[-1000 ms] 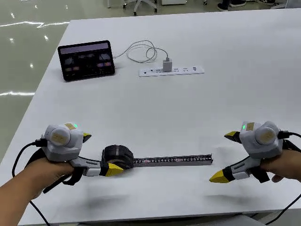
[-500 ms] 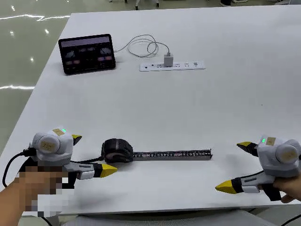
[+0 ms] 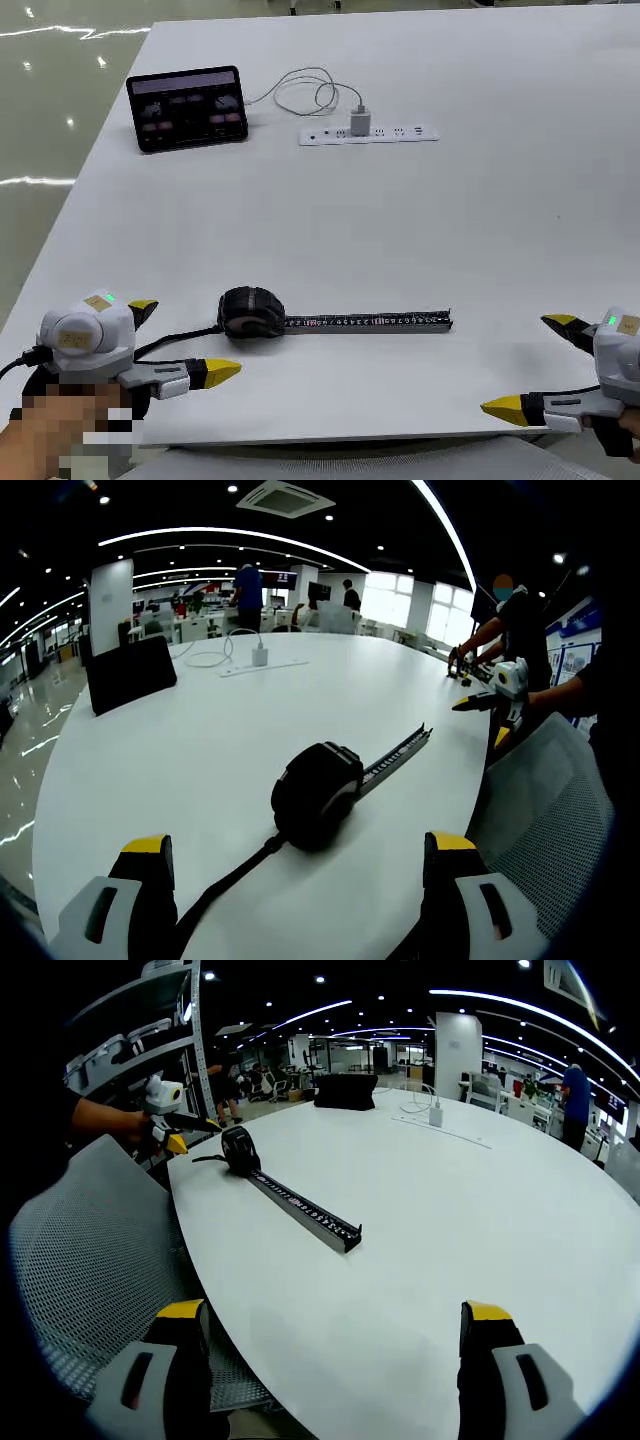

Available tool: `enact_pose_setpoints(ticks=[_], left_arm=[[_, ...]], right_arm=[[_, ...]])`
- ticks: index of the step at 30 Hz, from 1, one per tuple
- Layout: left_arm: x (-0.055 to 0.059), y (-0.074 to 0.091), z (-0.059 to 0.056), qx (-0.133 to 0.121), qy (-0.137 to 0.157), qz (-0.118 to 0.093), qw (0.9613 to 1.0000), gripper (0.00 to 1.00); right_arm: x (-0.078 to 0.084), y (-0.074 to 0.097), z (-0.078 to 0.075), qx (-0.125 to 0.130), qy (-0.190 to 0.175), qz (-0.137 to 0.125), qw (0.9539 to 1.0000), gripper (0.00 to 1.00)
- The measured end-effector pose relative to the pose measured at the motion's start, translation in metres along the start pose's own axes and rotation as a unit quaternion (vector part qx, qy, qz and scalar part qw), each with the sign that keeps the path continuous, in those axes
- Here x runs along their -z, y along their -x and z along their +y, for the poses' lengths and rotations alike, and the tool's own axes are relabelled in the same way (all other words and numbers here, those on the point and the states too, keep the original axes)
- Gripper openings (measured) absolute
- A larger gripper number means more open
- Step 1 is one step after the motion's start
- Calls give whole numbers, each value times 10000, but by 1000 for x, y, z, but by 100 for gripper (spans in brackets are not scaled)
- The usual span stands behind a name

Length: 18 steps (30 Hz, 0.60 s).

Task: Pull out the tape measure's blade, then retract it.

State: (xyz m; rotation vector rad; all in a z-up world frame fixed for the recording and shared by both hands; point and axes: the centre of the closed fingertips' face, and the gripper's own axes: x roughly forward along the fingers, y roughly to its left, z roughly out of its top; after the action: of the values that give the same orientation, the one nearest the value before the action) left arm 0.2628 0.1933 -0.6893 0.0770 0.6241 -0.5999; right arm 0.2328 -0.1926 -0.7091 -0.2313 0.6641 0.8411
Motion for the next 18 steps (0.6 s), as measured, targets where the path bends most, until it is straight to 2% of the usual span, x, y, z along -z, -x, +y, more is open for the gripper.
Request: enact_pose_setpoints(ticks=[6,13,18], left_arm=[[-6,8,7,-126,180,-186,9996,100],[-1,13,8,-102,258,-224,9994,100],[-2,16,8,-115,228,-252,9994,100]], right_arm=[[-2,12,-4,28,120,17,9999,100],[-3,16,-9,98,113,-33,9999,100],[0,14,-10,118,106,-23,9999,100]])
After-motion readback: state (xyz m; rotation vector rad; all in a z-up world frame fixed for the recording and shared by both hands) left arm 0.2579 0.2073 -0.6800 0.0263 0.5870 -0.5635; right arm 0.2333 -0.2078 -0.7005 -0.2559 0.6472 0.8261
